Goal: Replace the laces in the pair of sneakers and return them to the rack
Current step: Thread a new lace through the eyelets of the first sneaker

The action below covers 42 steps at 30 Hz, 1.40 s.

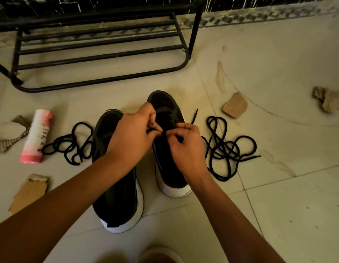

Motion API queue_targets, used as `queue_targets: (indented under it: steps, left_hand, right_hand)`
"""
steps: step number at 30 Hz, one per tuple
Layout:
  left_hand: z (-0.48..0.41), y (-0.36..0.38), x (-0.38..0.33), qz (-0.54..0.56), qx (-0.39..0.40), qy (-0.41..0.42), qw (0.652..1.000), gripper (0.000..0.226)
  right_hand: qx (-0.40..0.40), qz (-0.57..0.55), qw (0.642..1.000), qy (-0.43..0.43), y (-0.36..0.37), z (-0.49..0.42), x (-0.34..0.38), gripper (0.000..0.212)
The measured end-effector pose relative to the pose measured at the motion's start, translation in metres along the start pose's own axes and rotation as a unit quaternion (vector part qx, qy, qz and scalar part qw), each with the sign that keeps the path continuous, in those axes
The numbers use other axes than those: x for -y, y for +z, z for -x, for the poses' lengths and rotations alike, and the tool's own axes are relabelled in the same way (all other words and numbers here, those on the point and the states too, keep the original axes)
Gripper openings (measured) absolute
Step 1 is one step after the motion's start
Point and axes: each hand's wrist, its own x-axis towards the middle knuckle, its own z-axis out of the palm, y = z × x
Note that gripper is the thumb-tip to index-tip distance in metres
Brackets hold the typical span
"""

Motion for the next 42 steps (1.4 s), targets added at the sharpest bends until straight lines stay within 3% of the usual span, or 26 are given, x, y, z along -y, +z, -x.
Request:
queue_targets:
  steps: [3,9,17,25,33,39,42]
  left_hand:
    - [0.002,0.005,0.003,0.111,-0.026,-0.058,0.992,0.039]
    - [0.011,0.013,0.002,0.180,-0.033,-0.116,0.976,0.027]
    - [0.010,0.020,0.005,0.260,-0.100,-0.221,0.935,0.040]
    - [0.016,0.018,0.001,0.122,-0.083,-0.108,0.983,0.029]
    - [0.016,0.012,0.003,0.000,-0.026,-0.006,1.000,0.033]
    - [0.014,0.005,0.001,-0.026,-0.001,-0.007,1.000,0.033]
    - [0.013,0.003,0.001,-0.034,0.031,-0.007,0.999,0.030]
  right_hand:
    - [0.003,0.021,1.000,-0.014,-0.001,-0.001,-0.001,0.019]
    - [-0.001,0.028,0.999,-0.030,-0.001,-0.001,-0.006,0.017]
    - [-0.007,0.054,0.997,-0.049,-0.004,0.000,-0.004,0.012]
    - [-0.005,0.122,0.989,-0.083,-0.006,0.001,-0.003,0.013]
    - [0.027,0.191,0.976,-0.096,-0.011,0.000,-0.002,0.021]
    - [0.038,0.191,0.976,-0.099,-0.010,-0.001,-0.002,0.018]
    - [0.002,0.149,0.982,-0.118,-0.007,0.001,-0.006,0.012]
